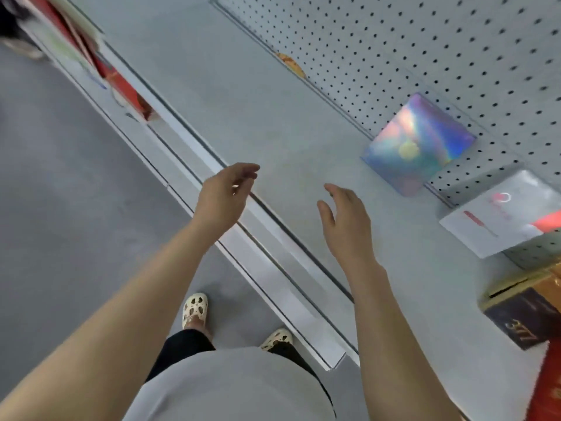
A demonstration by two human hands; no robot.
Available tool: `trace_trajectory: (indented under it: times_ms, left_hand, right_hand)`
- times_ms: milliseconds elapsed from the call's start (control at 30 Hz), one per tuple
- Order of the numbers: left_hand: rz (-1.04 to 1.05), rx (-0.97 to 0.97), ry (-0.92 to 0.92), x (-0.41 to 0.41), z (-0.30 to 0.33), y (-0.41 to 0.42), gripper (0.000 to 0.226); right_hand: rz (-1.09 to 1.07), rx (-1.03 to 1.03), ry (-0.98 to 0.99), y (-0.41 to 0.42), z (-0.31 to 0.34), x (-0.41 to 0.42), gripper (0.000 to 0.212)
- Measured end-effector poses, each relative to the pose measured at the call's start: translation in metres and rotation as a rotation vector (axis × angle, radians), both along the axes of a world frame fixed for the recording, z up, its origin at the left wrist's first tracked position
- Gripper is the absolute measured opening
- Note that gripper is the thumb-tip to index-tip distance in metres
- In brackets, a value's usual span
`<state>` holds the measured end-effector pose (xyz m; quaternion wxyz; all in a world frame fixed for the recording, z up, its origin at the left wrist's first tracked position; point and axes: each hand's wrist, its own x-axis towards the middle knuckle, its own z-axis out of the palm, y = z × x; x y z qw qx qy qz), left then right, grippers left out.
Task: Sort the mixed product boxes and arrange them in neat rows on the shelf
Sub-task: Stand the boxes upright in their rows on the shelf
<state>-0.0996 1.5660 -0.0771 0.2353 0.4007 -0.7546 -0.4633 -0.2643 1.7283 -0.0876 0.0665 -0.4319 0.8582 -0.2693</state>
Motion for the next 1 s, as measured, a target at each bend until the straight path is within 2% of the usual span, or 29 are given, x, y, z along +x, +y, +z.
trace_trajectory:
  times_ms: [167, 400, 533, 767, 1000]
  left_hand:
    - [0.175, 0.048, -0.015, 0.112, -0.018, -0.039, 0.028]
    - [0.353, -0.013, -0.13, 0.276, -0.036, -0.131, 0.027]
    - [0.486, 0.036, -0.159, 0.344, -0.039, -0.18, 0.028]
    - [0.619, 0.113, -0.168, 0.394, -0.049, -0.276, 0.029]
    - [0.596, 0.09, -0.188, 0.382, -0.049, -0.432, 0.028]
  right_hand:
    - [0.222, 0.019, -0.002, -0.073, -0.015, 0.088, 0.036]
    - [0.402, 0.076, -0.065, -0.211, -0.039, 0.214, 0.037]
    - [0.499, 0.119, -0.092, -0.281, -0.044, 0.272, 0.038]
    - [0.631, 0.164, -0.068, -0.404, -0.047, 0.312, 0.04]
    - [0.626, 0.112, -0.066, -0.566, -0.049, 0.305, 0.039]
